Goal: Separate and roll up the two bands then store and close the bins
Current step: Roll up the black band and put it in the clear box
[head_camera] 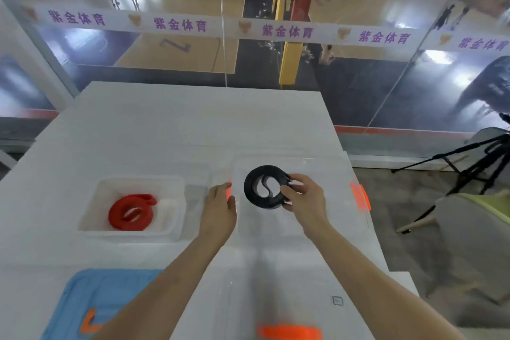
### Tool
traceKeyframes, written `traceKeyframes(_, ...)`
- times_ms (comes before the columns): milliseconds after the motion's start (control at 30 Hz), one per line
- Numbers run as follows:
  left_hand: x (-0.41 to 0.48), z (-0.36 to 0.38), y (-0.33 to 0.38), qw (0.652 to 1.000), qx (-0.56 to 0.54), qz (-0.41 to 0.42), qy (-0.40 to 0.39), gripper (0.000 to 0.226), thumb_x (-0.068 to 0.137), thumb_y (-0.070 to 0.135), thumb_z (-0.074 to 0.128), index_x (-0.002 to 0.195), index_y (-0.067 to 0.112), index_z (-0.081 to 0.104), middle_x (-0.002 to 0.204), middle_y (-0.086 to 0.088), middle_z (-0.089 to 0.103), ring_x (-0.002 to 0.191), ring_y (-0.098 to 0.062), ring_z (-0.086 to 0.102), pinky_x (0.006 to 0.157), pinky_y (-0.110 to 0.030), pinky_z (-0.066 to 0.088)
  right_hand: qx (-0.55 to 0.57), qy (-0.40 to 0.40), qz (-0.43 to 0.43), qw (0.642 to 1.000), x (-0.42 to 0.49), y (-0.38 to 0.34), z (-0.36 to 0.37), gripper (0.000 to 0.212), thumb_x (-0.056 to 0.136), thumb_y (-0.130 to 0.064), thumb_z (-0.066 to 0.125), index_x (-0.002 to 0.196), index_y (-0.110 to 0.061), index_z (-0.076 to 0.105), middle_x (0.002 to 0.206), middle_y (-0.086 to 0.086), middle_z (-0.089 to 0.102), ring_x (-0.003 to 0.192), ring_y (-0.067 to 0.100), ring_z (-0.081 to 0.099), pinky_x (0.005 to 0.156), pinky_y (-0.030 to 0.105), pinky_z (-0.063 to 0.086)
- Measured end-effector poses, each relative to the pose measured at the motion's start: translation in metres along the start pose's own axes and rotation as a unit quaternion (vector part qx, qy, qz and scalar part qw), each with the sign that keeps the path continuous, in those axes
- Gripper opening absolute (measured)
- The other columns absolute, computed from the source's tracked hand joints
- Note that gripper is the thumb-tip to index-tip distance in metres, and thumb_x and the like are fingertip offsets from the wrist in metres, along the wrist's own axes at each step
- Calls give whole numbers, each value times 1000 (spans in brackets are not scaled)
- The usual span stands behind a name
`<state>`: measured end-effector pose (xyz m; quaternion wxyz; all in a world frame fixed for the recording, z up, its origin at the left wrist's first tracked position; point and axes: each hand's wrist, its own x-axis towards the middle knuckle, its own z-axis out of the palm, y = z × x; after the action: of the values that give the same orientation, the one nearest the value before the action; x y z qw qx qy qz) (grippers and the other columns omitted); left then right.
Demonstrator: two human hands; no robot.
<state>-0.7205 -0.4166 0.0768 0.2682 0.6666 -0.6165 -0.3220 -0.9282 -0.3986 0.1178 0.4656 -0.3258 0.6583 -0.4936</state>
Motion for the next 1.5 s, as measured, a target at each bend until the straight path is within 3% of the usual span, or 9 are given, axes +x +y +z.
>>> traceKeyframes(100,35,21,-17,995,93,26,8,46,103,13,46,148,13,44,154,-10,41,139,-34,42,111,-45,40,-55,-21,40,997,49,29,14,27,88,-4,76,107,-23,73,94,15,78,77,26,74,77,42,68)
traceKeyframes(233,60,43,-31,987,157,22,-9,57,107,25,37,161,17,19,170,-6,17,153,-29,24,120,-45,33,-117,-32,83,989,97,71,30,29,83,-5,76,107,-21,74,92,16,77,70,26,71,72,43,67)
traceKeyframes(333,65,55,-40,989,145,32,-26,63,107,15,33,163,18,4,171,-3,11,156,-23,19,121,-39,32,-139,-47,110,983,123,92,39,30,83,-4,76,109,-20,73,93,16,75,75,29,72,77,48,67)
traceKeyframes(433,71,59,-43,988,149,31,-29,76,101,2,38,163,20,-3,172,0,7,156,-20,17,119,-42,36,-134,-59,152,977,144,106,44,32,87,0,75,114,-16,70,102,21,74,91,36,77,76,46,67)
traceKeyframes(800,72,61,-48,986,161,31,-5,79,100,6,38,162,29,-5,171,7,8,152,-19,28,105,-40,49,-91,9,224,970,180,164,61,33,89,5,69,112,-19,70,106,21,72,101,40,74,82,57,65)
traceKeyframes(1100,71,64,-45,978,204,35,0,76,102,13,38,163,26,-4,171,5,11,150,-20,33,99,-37,51,-128,16,198,972,185,171,67,55,88,0,67,136,-26,64,115,10,69,96,32,69,87,47,64)
traceKeyframes(1233,70,62,-41,975,220,40,-3,69,106,29,34,162,23,-4,168,1,21,146,-24,36,97,-40,52,-119,-6,232,965,189,168,65,73,88,-9,72,154,-24,45,127,14,66,113,34,68,98,52,60)
traceKeyframes(1367,71,58,-35,970,239,36,-29,72,105,36,37,162,21,-5,166,-4,24,146,-26,36,99,-43,51,-209,-39,185,959,176,143,62,71,93,-15,66,158,-16,38,143,13,56,122,32,60,104,45,56)
traceKeyframes(1500,67,47,-26,958,282,28,-46,70,106,40,35,163,20,-1,168,-10,15,152,-27,26,105,-44,46,-289,-68,114,948,157,115,49,60,98,-23,63,154,-12,45,146,12,56,128,29,59,104,35,50)
